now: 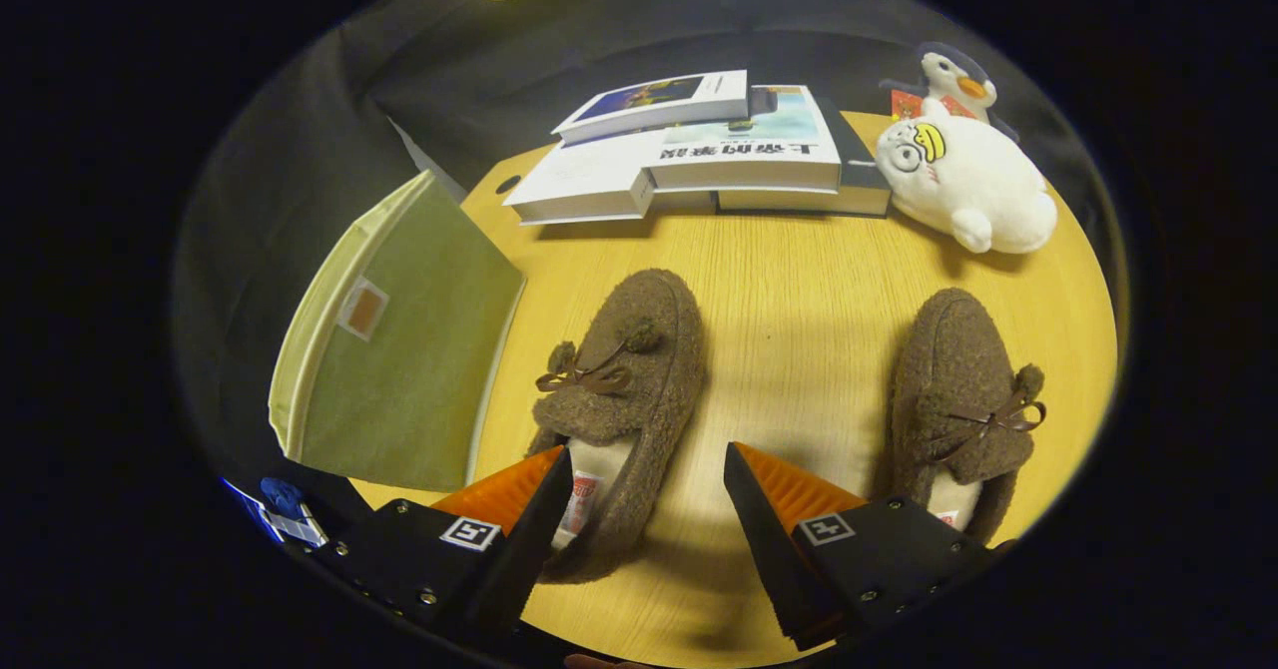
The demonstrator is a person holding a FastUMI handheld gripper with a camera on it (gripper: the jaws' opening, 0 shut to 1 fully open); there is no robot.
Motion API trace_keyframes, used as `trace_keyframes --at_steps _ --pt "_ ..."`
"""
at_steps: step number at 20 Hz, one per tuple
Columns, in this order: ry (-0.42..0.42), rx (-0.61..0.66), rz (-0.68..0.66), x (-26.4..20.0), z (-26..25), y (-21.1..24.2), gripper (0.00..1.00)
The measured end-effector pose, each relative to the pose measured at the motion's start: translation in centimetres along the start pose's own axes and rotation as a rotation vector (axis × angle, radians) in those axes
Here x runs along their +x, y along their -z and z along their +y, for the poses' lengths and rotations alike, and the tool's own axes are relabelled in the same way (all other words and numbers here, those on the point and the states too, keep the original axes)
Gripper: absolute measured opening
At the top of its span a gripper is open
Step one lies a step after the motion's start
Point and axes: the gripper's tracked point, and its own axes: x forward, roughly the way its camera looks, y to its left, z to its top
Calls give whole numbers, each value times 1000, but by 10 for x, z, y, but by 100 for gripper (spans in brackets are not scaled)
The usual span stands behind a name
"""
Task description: Open the storage box then place both shoes into the box .Put the left shoe in first, then the right shoe, with the right side of both shoes facing outward in a uniform manner.
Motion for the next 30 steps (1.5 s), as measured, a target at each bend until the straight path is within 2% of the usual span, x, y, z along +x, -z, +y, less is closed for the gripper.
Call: trace_keyframes --at_steps 3,4,5,6,7,8,9,10,16,26,30 --pt "41 25 -1 19 -10 -9 90" --pt "44 45 12 25 -10 -9 80" --pt "35 55 19 30 -9 -8 78" --pt "40 54 26 33 -10 -10 68" --pt "28 70 29 35 -5 -10 48" --pt "56 76 27 33 -8 -10 27" --pt "85 88 24 29 -11 -11 19" --pt "103 100 25 29 -12 -10 4" --pt "57 108 -13 1 1 -24 4" --pt "9 100 -91 -68 38 -84 4" --pt "-35 94 -99 -87 66 -102 4"
